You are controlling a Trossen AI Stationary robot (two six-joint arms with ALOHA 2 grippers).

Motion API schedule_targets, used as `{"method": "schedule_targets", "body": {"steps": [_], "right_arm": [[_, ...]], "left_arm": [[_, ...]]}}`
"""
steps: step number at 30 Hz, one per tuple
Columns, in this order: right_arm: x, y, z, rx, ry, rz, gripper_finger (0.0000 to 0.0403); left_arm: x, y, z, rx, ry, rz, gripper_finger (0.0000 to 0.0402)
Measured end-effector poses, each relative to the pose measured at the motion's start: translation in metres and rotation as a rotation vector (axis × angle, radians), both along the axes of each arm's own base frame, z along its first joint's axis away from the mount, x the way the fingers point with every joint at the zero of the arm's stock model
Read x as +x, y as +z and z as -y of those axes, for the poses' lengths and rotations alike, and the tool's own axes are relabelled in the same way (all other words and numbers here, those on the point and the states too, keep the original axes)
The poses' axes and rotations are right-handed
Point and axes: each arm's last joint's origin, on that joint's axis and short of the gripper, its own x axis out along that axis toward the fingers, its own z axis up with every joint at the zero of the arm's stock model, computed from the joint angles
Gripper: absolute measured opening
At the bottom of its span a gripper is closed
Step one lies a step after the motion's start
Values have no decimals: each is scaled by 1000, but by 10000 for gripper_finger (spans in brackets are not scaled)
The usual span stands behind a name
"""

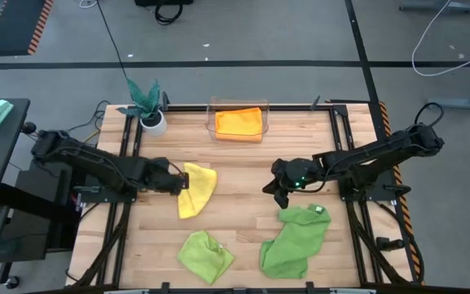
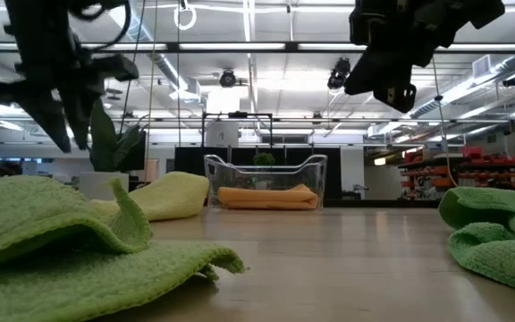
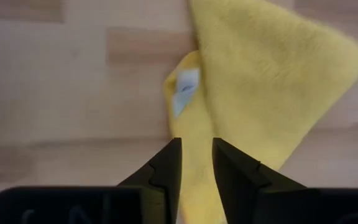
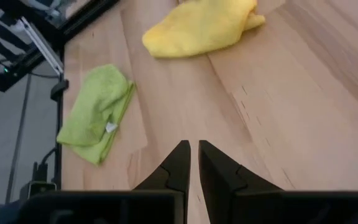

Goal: Fold microfiber towels
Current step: Fold the yellow towel

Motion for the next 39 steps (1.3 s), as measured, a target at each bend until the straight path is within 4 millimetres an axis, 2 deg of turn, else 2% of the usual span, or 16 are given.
{"method": "schedule_targets", "body": {"steps": [3, 8, 13, 19, 25, 28, 39], "right_arm": [[1, 1, 0, 1, 0, 8, 38], [0, 1, 0, 1, 0, 8, 38], [1, 1, 0, 4, -2, 8, 38], [1, 1, 0, 6, -3, 15, 38], [1, 1, 0, 26, -19, 12, 38], [1, 1, 0, 27, -20, 12, 38], [1, 1, 0, 44, -34, 11, 38]], "left_arm": [[-8, -11, -14, -10, 12, 95, 120], [-27, -29, -32, -26, 72, 62, 157], [-32, -44, -39, -54, 32, 39, 184], [-32, -60, -45, -32, 1, 98, 198], [-36, -77, -47, -44, 4, 149, 196], [-37, -82, -46, -41, -3, 171, 193], [-29, -78, -46, 9, -131, 241, 196]]}}
